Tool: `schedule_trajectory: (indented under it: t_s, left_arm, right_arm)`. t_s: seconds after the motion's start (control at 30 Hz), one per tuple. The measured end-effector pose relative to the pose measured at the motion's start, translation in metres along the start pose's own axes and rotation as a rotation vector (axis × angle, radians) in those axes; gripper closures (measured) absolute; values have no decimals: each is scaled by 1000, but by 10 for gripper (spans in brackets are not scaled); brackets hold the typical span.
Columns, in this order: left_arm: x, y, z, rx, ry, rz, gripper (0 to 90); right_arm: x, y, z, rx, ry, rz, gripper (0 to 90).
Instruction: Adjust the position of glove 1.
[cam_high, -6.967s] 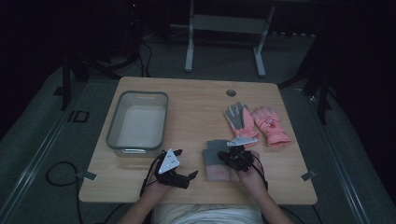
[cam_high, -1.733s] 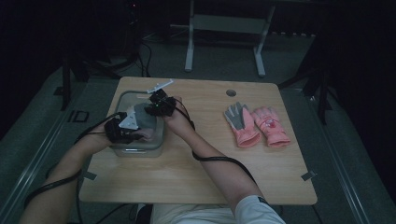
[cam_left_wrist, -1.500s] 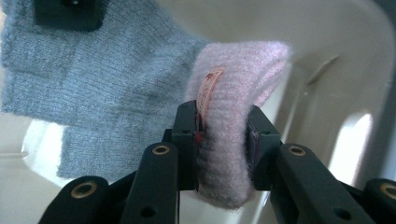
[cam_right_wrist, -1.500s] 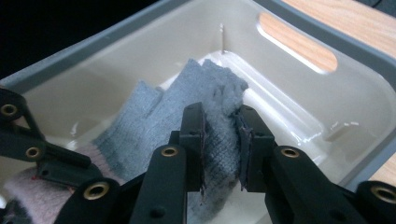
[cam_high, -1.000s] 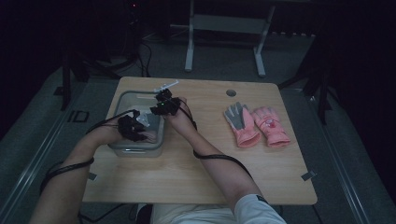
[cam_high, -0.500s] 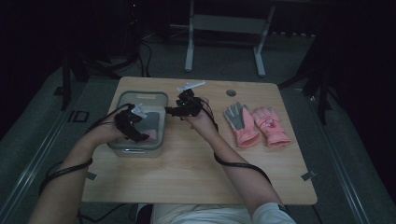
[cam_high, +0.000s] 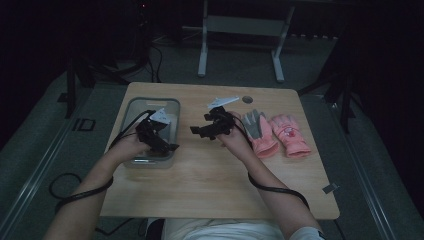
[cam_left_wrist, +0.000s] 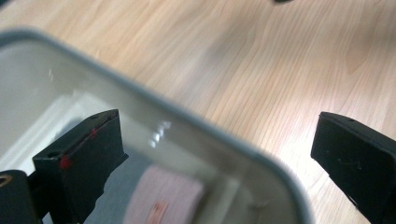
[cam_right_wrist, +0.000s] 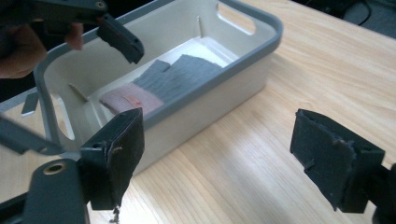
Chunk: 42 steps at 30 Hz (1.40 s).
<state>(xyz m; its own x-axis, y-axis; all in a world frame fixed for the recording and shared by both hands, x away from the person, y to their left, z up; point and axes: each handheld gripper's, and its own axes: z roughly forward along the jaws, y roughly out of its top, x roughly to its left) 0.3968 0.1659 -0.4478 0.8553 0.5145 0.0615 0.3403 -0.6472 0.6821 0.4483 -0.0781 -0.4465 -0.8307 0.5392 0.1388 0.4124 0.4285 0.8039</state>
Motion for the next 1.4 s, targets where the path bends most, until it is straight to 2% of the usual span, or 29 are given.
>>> schedule_trajectory:
  t_s: [0.03,0.1,0.2,0.27,0.33,0.43,0.47,0.53,0.6,0.67,0.73,0.77,0.8,0.83,0.9,0.97,1.03,1.07,1.13,1.2,1.27,1.3,1.33,1.37,1.4]
  left_arm:
    - [-4,2,0,-9,-2,8,21]
    - [-12,6,2,-13,-31,18,21]
    - [-24,10,7,8,-39,66,21]
    - [-33,10,10,-18,-68,85,21]
    - [-44,9,15,-63,-88,108,22]
    - [-62,8,27,-50,-107,166,22]
    - [-66,8,31,-36,-117,182,22]
    - [-75,6,39,-24,-156,188,22]
    - [-82,3,48,0,-176,194,22]
    - [-88,-2,56,16,-182,210,22]
    - [-91,-8,64,38,-196,213,22]
    - [-94,-11,67,37,-177,227,22]
    - [-97,-13,68,37,-147,261,22]
    - [-100,-14,69,57,-140,260,22]
    - [-111,-16,68,25,-105,286,38]
    - [-118,-18,67,27,-118,276,38]
    - [-121,-20,69,54,-160,233,37]
    - [-122,-22,70,71,-168,217,34]
    - [-122,-26,74,106,-171,199,32]
    - [-121,-29,77,104,-164,187,31]
    - [-122,-32,78,82,-165,175,32]
    - [-122,-32,79,79,-161,171,32]
    - [-122,-32,80,82,-154,173,32]
    - [-122,-32,81,79,-152,168,32]
    - [-122,-32,82,73,-153,153,32]
  right_arm:
    - [-2,-2,-4,-8,2,0,178]
    - [-5,-6,-10,-21,-11,-21,180]
    - [-10,-13,-19,1,1,-52,174]
    - [-13,-19,-25,14,-4,-73,174]
    - [-16,-25,-31,0,13,-65,170]
    - [-22,-34,-39,-11,0,-74,161]
    - [-24,-37,-42,-6,-3,-70,161]
    - [-28,-42,-47,-3,-18,-52,161]
    - [-31,-46,-54,6,-29,-23,160]
    - [-36,-50,-61,11,-32,10,154]
    - [-40,-55,-69,-8,-19,43,144]
    - [-42,-57,-73,-15,-23,45,144]
    - [-44,-60,-77,-16,-29,47,142]
    - [-46,-63,-80,-19,-33,52,138]
    - [-50,-68,-87,-18,-53,70,138]
    - [-54,-73,-94,-21,-73,87,137]
    - [-57,-78,-100,-25,-83,89,127]
    - [-58,-80,-102,-23,-94,88,127]
    - [-60,-84,-107,-17,-116,86,128]
    - [-62,-87,-112,-26,-129,85,150]
    - [-64,-91,-117,-31,-138,74,297]
    - [-65,-94,-119,-25,-156,63,426]
    - [-66,-96,-121,-7,-172,48,602]
    - [-68,-98,-122,4,-181,40,686]
    - [-69,-100,-123,7,-216,31,800]
